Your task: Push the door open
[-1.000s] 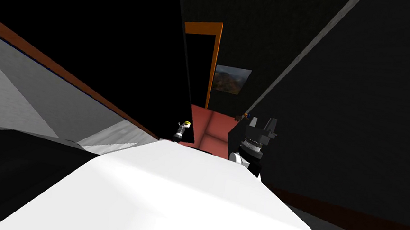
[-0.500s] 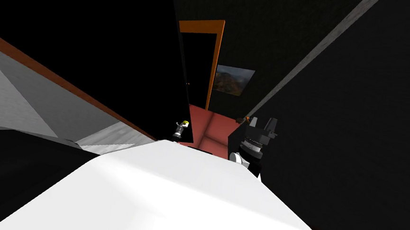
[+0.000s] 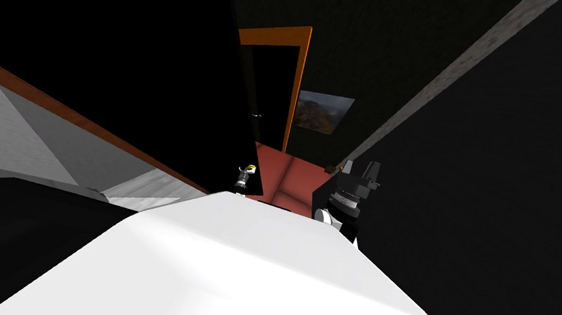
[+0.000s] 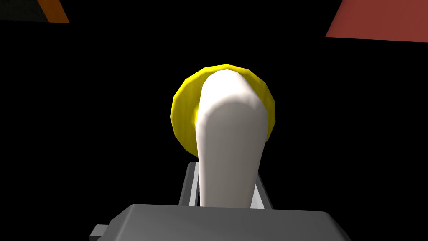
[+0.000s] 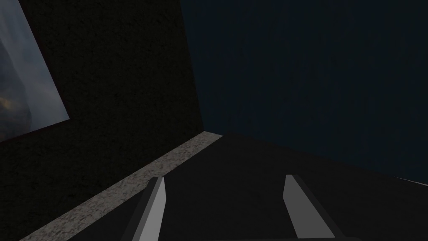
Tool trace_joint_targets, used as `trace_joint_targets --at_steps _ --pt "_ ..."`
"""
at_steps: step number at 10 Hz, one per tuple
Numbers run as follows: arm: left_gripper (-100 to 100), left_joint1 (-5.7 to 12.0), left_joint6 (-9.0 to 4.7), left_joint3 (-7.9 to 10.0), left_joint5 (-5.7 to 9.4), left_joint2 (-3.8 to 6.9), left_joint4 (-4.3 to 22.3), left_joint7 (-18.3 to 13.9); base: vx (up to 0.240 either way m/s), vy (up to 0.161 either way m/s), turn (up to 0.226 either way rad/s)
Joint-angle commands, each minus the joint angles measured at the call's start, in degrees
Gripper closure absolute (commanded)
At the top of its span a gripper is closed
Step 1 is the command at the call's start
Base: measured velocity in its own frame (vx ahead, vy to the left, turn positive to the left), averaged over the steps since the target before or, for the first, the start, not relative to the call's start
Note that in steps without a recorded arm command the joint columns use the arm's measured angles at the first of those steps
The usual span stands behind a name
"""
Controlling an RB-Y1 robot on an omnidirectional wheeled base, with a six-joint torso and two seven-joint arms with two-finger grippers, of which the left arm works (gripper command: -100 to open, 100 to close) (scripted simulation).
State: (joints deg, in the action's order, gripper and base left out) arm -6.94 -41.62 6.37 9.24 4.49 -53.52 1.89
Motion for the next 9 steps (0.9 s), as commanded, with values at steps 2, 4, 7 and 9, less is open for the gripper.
trace_joint_targets --at_steps 2,4,7,9 --pt "100 0.53 -0.62 1.79 0.71 -0.22 0.5 0.5 0.197 -0.058 0.064" --pt "100 0.63 -0.62 2.45 0.99 -0.45 0.7 0.7 0.17 -0.04 0.036" --pt "100 0.54 -0.5 3.43 1.47 0.06 0.8 1.0 0.127 0.0 0.03" --pt "100 0.57 -0.55 4.32 1.93 0.29 0.9 1.3 0.206 -0.011 0.041"
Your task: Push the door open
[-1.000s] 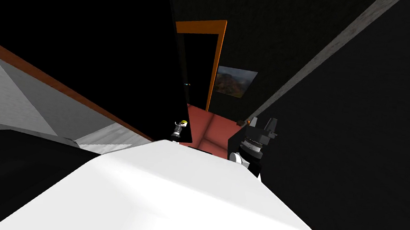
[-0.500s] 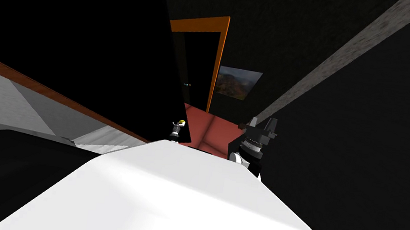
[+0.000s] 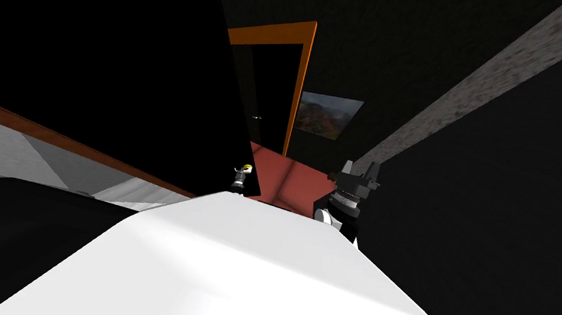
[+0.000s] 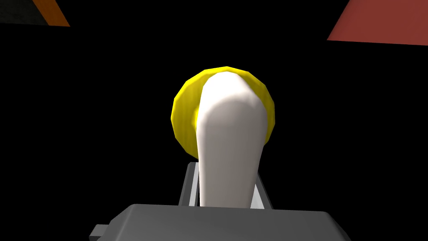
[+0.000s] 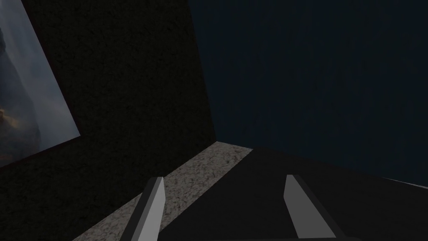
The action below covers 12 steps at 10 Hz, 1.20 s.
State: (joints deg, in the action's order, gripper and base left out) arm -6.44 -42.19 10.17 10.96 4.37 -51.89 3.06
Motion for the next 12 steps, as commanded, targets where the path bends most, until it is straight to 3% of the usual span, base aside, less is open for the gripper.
trace_joint_targets --at_steps 1,12 --pt "100 0.08 0.0 1.05 0.48 0.53 -0.6 0.3 0.21 0.002 0.045" --pt "100 0.3 -0.4 8.32 4.18 0.93 0.4 2.5 0.194 -0.007 0.058"
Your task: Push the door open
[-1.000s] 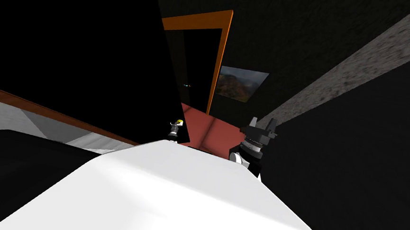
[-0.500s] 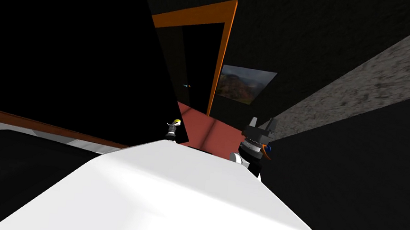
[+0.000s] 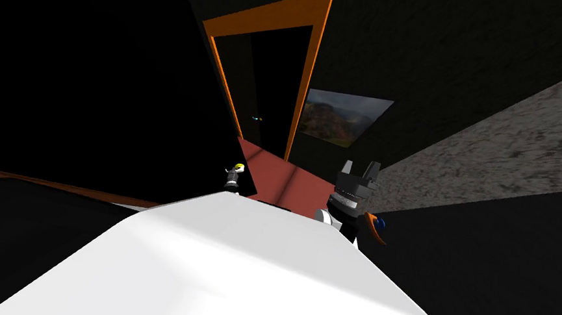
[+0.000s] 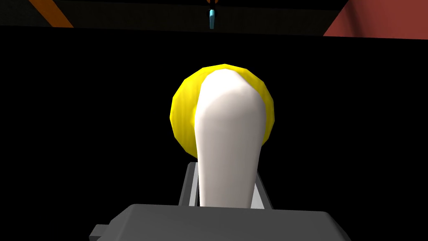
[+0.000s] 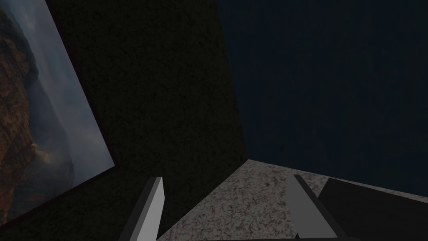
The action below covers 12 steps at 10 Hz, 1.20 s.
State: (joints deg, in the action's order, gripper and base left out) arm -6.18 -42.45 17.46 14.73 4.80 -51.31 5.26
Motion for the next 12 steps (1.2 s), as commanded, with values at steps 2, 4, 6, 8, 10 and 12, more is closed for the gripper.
trace_joint_targets --at_steps 2,4,6,8,10,12 --pt "100 0.08 -0.21 2.45 1.12 0.34 0.0 0.7 0.173 0.006 0.068" --pt "100 0.11 -0.28 3.76 1.79 0.12 0.2 1.1 0.192 0.006 0.06" --pt "100 0.16 -0.36 5.18 2.51 -0.2 0.4 1.6 0.247 -0.017 0.081" --pt "100 0.19 -0.42 6.28 3.07 -0.54 0.5 1.9 0.222 -0.011 0.078" --pt "100 0.21 -0.46 7.05 3.46 -0.85 0.6 2.1 0.196 -0.022 0.057" --pt "100 -0.21 -0.44 8.21 4.12 -0.33 0.6 2.5 0.105 0.002 0.042"
